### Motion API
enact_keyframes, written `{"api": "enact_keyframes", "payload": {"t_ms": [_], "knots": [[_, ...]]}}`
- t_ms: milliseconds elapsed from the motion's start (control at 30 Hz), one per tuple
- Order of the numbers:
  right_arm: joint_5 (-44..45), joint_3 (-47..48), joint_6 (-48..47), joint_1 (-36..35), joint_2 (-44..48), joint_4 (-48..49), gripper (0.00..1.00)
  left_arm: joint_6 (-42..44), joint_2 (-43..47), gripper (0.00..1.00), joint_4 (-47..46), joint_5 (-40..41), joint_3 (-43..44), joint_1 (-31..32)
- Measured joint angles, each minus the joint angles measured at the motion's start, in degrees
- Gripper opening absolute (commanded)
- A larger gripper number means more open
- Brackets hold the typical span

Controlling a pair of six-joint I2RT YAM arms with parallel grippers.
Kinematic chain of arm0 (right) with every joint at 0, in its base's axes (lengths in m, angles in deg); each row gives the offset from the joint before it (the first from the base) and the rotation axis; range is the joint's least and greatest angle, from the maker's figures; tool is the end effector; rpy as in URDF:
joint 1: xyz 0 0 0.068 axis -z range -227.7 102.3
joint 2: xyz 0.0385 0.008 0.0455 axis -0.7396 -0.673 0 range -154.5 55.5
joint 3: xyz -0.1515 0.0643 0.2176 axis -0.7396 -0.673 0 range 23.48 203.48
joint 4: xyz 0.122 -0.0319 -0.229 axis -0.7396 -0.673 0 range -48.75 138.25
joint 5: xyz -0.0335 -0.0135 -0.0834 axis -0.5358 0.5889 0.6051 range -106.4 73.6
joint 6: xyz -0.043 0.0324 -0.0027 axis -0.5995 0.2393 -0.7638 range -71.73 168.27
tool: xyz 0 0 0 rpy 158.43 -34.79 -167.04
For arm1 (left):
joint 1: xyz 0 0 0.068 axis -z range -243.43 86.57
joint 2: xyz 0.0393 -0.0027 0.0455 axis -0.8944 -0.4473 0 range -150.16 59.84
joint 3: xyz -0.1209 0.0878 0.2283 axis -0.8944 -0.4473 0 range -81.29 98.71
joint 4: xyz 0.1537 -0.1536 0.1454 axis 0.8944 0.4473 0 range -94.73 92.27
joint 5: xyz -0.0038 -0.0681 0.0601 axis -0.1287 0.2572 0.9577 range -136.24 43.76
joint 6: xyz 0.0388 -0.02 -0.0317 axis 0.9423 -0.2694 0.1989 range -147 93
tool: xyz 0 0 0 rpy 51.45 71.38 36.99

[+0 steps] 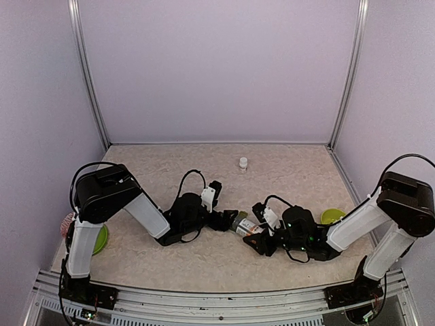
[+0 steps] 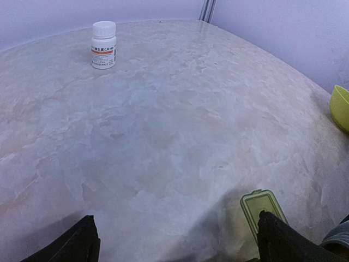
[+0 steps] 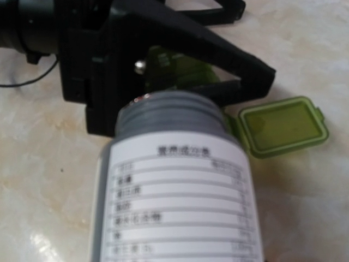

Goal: Sort the pills into containers
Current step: Pour the pill into the compartment of the pill container.

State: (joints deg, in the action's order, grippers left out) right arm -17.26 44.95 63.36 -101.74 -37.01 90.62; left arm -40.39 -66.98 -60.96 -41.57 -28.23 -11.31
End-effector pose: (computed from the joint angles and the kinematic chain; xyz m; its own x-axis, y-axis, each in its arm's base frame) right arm 0.1546 0.2141 0.1125 -0.4848 -0.2250 -0.8452 -0.7155 0.6577 0.2354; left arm 0.2533 -0.3209 0.0734 -0.3511 0.0754 -0.9333 0.6760 0.7101 -0.1969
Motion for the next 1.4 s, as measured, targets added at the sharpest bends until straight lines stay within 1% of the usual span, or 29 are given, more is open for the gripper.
{"api": "enact_keyframes", "payload": {"t_ms": [700, 1200, 1400], "knots": [[-0.2, 2.3, 1.3, 0.6, -0.2, -4.3, 0.21, 0.0, -0.2, 0.98, -0.4, 0.3, 0.1, 0.0], [-0.3, 6.1, 1.7, 0.7, 2.9, -15.1, 0.21, 0.0, -0.3, 0.98, -0.4, 0.3, 0.3, 0.0], [-0.3, 7.2, 1.9, 0.7, 3.3, -17.8, 0.21, 0.0, -0.4, 0.98, -0.4, 0.3, 0.4, 0.0]]}}
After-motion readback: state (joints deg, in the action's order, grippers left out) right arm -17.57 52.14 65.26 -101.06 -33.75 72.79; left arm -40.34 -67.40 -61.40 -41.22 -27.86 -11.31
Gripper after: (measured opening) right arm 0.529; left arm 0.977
